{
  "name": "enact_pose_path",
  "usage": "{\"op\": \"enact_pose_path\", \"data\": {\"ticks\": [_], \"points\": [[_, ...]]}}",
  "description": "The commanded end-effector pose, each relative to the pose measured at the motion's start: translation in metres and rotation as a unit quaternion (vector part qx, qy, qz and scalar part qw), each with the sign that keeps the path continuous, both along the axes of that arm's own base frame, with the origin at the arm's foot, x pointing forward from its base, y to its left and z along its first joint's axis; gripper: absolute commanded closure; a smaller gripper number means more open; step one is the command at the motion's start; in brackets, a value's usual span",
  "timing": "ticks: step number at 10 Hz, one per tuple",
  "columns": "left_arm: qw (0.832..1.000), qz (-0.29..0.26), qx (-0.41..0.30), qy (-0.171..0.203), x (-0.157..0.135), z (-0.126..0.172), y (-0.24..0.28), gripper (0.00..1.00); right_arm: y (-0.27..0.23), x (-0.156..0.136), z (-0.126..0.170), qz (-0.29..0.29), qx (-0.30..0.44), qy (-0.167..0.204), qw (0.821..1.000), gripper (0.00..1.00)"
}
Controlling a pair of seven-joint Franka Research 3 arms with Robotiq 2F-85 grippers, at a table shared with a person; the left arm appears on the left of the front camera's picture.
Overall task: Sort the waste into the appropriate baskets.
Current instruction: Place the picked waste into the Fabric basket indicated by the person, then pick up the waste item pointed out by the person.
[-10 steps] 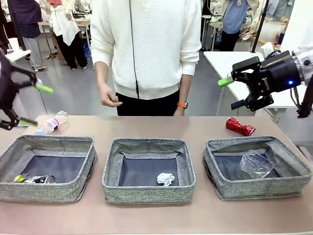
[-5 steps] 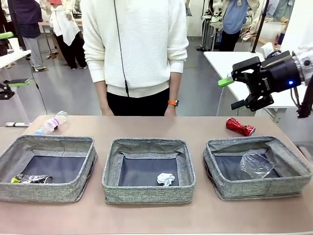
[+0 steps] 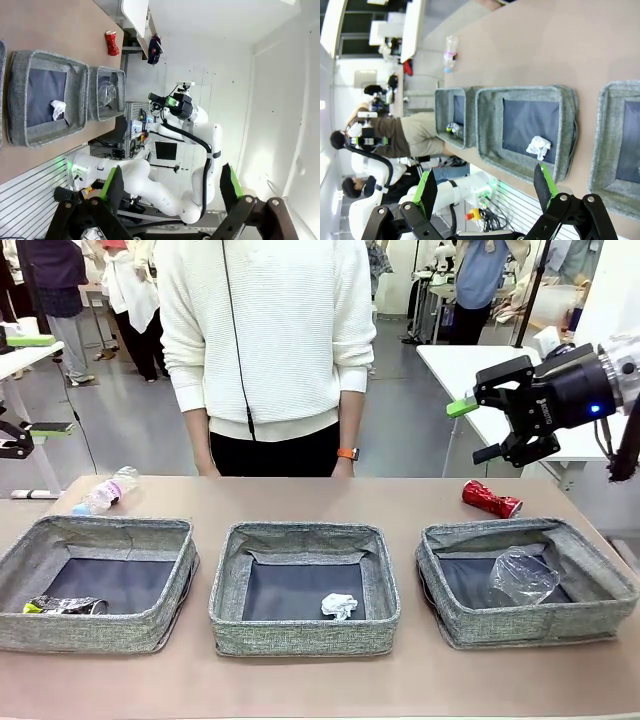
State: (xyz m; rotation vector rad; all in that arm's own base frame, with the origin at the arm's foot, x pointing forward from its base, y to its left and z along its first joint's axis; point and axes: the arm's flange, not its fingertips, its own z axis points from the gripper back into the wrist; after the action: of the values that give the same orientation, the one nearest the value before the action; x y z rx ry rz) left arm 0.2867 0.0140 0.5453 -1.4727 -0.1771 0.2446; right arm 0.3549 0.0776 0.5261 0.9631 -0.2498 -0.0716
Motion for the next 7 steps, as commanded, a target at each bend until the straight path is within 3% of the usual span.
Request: {"op": "enact_pose_path", "data": {"ticks": [1,7], "points": [[1.000,-0.003,-0.007,0.004,-0.0030,0.0070,-0.0008,0.00,0.0012,0.0000,0.0033,-0.003,-0.003,0.007,1.000,0.00],[1.000,-0.003,-0.007,0.004,-0.0030,0.0070,-0.0008,0.00,0.0012,0.0000,0.0033,-0.003,-0.003,0.007,1.000,0.00]]}}
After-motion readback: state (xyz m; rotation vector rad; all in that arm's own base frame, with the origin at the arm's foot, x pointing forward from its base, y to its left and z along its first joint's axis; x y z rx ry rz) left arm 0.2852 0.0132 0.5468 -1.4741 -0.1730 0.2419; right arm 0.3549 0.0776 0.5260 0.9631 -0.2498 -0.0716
